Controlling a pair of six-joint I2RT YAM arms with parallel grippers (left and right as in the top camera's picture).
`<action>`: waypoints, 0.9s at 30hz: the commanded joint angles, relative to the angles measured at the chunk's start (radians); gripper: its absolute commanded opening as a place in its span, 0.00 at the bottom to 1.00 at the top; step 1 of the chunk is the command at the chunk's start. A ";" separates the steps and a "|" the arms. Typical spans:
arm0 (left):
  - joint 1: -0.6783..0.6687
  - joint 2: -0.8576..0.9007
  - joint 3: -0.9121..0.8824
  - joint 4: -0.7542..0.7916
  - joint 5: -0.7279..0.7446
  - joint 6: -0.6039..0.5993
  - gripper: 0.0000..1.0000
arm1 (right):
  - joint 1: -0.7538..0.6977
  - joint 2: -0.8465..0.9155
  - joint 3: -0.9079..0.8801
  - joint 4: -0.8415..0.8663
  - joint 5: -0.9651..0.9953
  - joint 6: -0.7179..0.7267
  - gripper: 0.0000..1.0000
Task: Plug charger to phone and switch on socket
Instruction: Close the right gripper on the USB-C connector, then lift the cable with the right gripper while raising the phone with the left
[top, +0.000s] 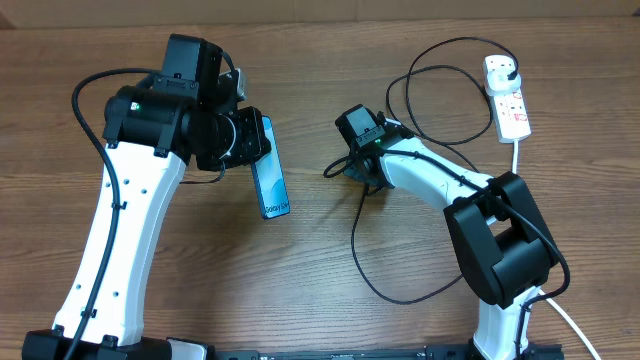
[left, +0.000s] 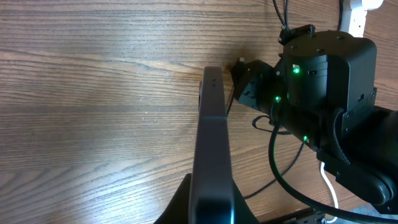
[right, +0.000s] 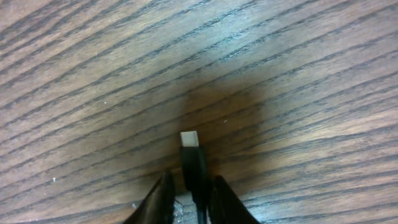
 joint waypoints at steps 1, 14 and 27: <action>-0.002 -0.029 0.004 0.003 0.012 -0.014 0.04 | -0.009 0.028 0.008 -0.001 -0.035 0.005 0.15; -0.002 -0.029 0.004 0.005 0.012 -0.014 0.04 | -0.022 0.028 0.008 -0.002 -0.050 0.003 0.04; -0.002 -0.029 0.004 0.006 0.012 -0.018 0.04 | -0.076 -0.129 0.043 -0.064 -0.095 -0.020 0.04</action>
